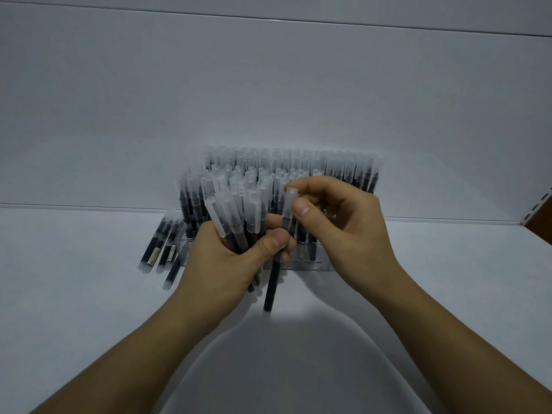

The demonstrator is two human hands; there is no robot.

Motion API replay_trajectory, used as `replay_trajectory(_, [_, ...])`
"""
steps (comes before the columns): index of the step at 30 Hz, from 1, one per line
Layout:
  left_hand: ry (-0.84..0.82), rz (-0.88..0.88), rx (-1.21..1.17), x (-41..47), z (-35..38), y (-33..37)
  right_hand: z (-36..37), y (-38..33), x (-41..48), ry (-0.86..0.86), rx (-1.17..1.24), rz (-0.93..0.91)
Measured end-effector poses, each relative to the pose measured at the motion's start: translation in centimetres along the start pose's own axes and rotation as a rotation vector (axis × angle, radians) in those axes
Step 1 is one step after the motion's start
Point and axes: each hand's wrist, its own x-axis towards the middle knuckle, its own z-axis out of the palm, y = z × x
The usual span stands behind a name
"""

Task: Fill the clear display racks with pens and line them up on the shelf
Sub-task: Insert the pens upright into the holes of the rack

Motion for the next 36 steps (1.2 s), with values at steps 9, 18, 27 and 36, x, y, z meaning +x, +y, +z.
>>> replay_trajectory(9, [0.032,0.143,0.164,0.2,-0.3,-0.2,0.1,-0.3,0.2,0.039,0.060,0.059])
replay_trajectory(18, [0.001,0.420,0.627,-0.2,-1.0,-1.1,-3.0,-0.6,1.9,0.283,0.228,0.172])
replay_trajectory(27, [-0.336,0.426,1.099,0.0,-0.5,-3.3,-5.2,0.6,2.7,0.418,0.052,0.180])
replay_trajectory(36, [-0.377,0.389,1.139,-0.4,0.0,-3.6,-5.2,1.3,2.5,0.423,-0.134,0.087])
